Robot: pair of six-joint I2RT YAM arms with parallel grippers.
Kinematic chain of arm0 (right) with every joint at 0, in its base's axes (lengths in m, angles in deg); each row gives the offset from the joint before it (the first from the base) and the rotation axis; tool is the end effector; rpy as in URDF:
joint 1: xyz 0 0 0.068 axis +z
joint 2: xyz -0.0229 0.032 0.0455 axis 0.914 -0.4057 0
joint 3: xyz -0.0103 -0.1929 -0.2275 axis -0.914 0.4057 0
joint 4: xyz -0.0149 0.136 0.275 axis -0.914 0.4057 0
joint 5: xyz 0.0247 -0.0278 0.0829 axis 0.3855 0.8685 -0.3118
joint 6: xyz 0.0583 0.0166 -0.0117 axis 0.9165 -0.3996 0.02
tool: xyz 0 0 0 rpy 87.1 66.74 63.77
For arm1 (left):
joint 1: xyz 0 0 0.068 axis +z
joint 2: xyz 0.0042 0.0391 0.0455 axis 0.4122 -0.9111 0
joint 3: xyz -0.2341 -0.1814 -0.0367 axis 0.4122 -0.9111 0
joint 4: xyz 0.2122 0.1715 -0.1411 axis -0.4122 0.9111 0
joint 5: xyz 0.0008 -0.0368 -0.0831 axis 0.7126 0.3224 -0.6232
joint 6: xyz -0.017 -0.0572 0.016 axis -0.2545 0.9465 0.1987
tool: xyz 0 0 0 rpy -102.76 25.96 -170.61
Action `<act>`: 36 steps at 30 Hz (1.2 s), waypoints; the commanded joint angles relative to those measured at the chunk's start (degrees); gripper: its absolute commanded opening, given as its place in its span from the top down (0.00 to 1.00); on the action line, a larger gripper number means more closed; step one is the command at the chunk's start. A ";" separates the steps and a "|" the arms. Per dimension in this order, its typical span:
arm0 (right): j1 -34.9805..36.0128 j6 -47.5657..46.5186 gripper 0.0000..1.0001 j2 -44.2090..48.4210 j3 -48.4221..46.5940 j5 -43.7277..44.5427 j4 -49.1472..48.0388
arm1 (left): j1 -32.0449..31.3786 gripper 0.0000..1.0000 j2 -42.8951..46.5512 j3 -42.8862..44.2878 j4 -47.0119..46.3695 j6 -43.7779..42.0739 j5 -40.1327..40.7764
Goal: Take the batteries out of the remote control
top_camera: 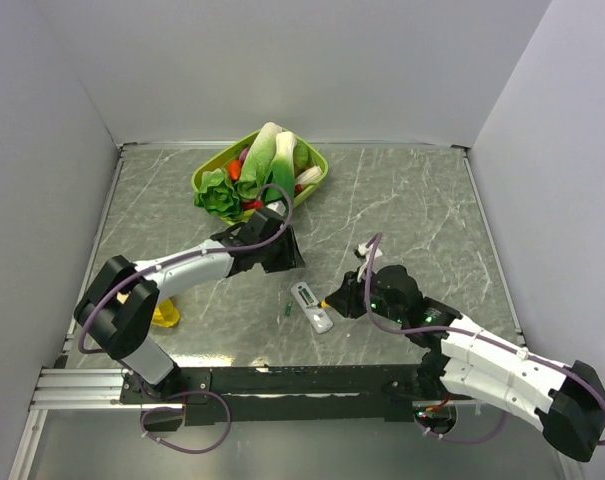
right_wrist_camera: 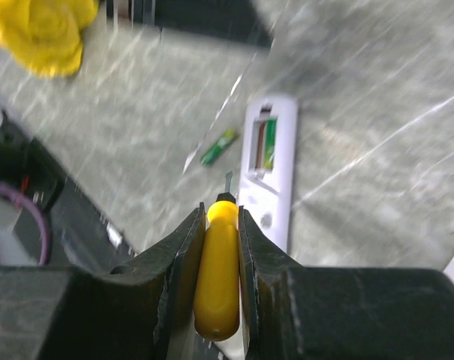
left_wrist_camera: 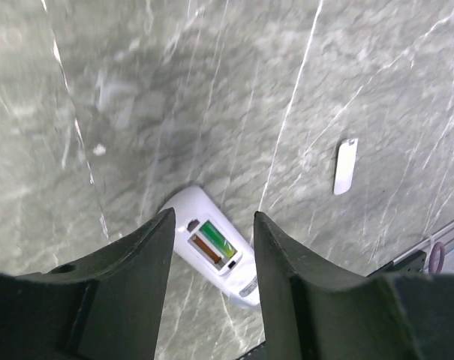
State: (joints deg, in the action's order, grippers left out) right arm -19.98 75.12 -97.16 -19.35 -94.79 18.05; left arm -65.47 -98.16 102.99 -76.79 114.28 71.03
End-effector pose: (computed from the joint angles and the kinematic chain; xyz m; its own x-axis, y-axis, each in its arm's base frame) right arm 0.1493 0.1621 0.2144 -0.6022 0.0149 -0.7982 -0.5740 0.6868 0.4459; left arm 0.2853 -0.2537 0.1974 -0.8842 -0.2160 -0.4142 0.0514 0.8363 -0.5458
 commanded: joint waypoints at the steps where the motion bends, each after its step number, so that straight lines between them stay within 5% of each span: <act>1: 0.32 -0.24 1.00 2.34 -1.14 -7.26 3.97 | 1.31 0.48 0.12 2.31 0.93 -2.65 -1.28; 10: 1.02 0.63 1.00 -0.91 -0.44 -4.64 7.66 | 2.10 0.48 -4.62 7.40 0.32 -4.59 -4.88; 17: 0.94 2.30 1.00 -2.14 -2.11 5.81 14.61 | 2.10 0.48 -5.68 7.14 -0.83 -5.29 -5.86; 28: 0.15 2.13 1.00 -4.42 -2.72 17.33 8.99 | 2.10 0.53 -7.08 2.22 -2.59 -4.32 -6.30; 36: -0.99 0.02 1.00 -7.32 -2.99 16.37 1.79 | 2.10 0.52 -3.83 -2.61 -3.45 -3.10 -3.48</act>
State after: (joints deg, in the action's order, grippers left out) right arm -19.76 77.53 -102.91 -20.86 -81.02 23.17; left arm -63.41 -104.98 102.27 -77.94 110.48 66.55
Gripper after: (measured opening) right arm 0.280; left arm 0.481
